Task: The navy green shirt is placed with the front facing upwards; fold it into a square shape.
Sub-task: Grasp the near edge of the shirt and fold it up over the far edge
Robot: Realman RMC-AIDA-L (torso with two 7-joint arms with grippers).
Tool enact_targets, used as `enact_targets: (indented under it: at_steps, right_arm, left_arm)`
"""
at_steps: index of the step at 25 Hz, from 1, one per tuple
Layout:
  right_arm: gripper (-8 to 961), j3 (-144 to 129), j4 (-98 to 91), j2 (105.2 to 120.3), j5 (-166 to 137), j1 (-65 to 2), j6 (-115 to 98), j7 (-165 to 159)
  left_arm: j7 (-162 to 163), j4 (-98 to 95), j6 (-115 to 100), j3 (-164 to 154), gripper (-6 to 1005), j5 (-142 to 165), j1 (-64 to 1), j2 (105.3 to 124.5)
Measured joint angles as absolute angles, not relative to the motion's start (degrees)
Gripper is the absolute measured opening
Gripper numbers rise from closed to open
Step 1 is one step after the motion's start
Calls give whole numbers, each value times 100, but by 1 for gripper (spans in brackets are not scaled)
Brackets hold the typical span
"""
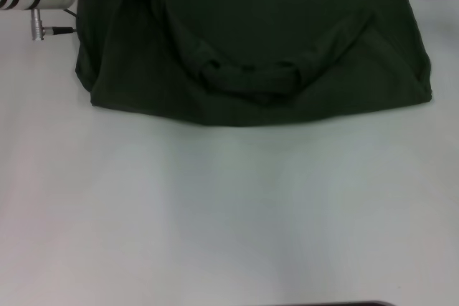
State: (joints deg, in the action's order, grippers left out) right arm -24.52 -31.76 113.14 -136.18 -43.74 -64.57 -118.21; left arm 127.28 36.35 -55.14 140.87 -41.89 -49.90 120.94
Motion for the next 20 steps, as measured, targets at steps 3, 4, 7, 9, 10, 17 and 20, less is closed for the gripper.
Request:
enact_targets:
  at_steps: [3,4,7,9,10,17,20]
  right_arm:
    - [135,-2452,-3227,11326,-13384,-4317,-6454,-11670]
    - [174,-2452,-3247,11326,-13296,-4289,-6466,-11626]
    - [292,-2452,-3296,11301,-13125,-4192,-6566,-11530]
    - [449,-2452,-3365,11292,-13047,-4093,-6654,-11506]
    - [527,-2451,-3416,11291,-12994,-4028,-6713,-11491]
    - [747,-2452,-3790,11323,-12472,-3530,-7255,-11149]
    - [740,-2442,-3796,11291,-12391,-3345,-7426,-11053]
  left_arm:
    - [12735,3649,-5381,14099,225,-4192,-4976,12116]
    - [12735,3650,-5353,14104,267,-4192,-4974,12118]
    - [12735,3689,-5289,14125,393,-4255,-4954,12121]
    - [12733,3790,-5295,14123,482,-4417,-4903,12121]
    - [12731,3860,-5307,14118,530,-4517,-4869,12120]
    - [12677,4444,-5957,14076,801,-5396,-4471,12128]
    - [12668,4749,-6479,14042,897,-5519,-4239,12173]
